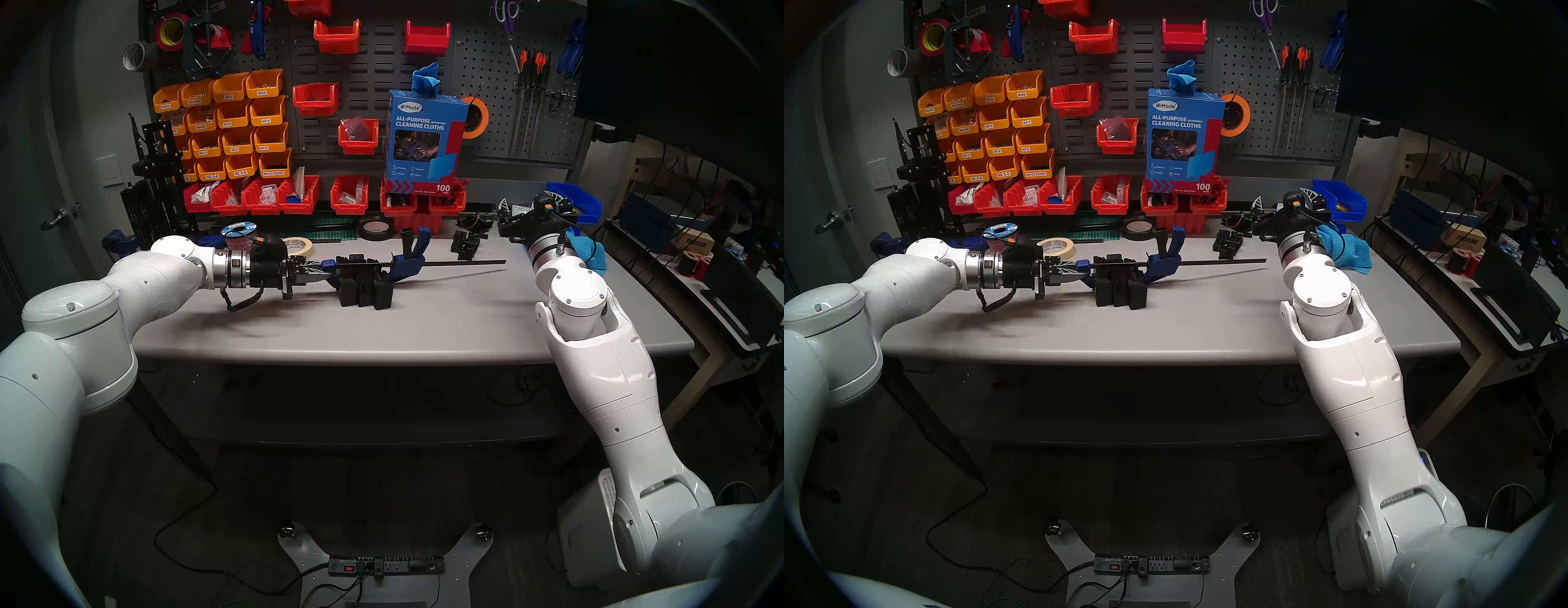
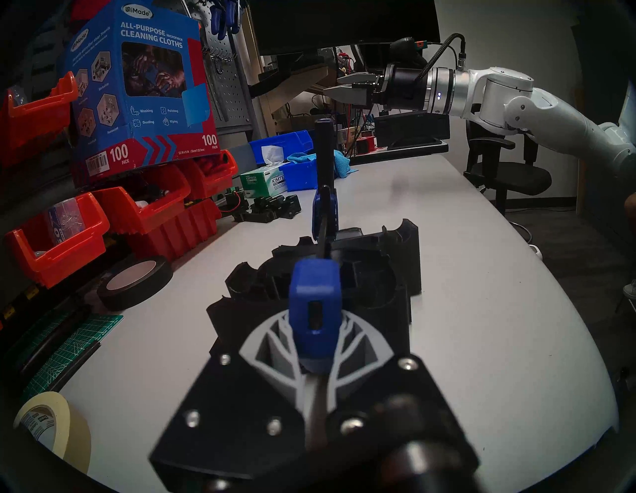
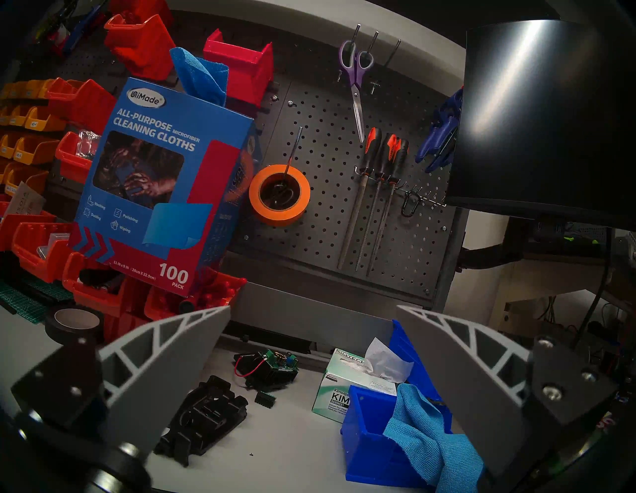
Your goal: Clamp the two 3D printed pieces together with the clamp
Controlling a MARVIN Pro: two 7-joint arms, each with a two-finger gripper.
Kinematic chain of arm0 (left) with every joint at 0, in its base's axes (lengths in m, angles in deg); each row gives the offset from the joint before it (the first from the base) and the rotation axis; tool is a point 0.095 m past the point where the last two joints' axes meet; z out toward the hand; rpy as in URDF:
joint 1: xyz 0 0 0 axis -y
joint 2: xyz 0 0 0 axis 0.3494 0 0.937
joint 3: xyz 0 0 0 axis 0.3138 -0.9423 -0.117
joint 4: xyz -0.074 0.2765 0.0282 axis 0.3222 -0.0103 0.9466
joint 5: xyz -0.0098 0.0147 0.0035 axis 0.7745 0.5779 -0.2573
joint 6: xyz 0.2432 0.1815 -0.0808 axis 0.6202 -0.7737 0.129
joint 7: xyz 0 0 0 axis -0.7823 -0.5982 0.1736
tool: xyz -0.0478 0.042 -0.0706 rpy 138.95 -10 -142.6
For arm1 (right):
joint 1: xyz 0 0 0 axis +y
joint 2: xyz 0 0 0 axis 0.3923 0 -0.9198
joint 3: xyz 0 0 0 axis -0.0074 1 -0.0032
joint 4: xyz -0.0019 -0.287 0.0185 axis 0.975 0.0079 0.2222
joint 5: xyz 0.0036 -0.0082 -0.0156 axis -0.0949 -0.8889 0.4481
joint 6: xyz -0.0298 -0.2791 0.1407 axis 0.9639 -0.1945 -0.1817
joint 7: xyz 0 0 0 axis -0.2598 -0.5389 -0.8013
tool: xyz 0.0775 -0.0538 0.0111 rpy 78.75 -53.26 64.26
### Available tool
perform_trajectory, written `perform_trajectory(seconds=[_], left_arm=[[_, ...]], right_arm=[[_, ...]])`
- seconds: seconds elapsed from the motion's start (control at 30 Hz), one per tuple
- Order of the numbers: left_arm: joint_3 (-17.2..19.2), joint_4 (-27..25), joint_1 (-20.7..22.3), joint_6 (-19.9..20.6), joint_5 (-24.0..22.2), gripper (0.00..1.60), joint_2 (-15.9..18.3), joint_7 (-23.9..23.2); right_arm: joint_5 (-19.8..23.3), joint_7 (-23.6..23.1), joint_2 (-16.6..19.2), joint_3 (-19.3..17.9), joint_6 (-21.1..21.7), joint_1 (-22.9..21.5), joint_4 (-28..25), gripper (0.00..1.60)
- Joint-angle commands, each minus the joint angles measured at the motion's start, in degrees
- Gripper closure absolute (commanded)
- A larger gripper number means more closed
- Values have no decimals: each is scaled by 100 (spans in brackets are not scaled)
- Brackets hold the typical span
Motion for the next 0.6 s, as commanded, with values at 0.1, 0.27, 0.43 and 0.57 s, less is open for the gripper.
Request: perform_trajectory(seconds=[0.1,0.27,0.43,0.57], left_arm=[[9,159,114,46,-18,152,-109,-592],[14,173,113,75,-22,107,-131,-609],[19,185,103,109,-29,101,-152,-622],[43,232,83,163,-59,100,-179,-638]], right_arm=[[-7,51,16,-24,31,45,-147,0],[-3,54,48,-40,53,70,-171,0],[4,54,72,-58,74,94,-197,0],[8,52,83,-67,84,109,-212,0]])
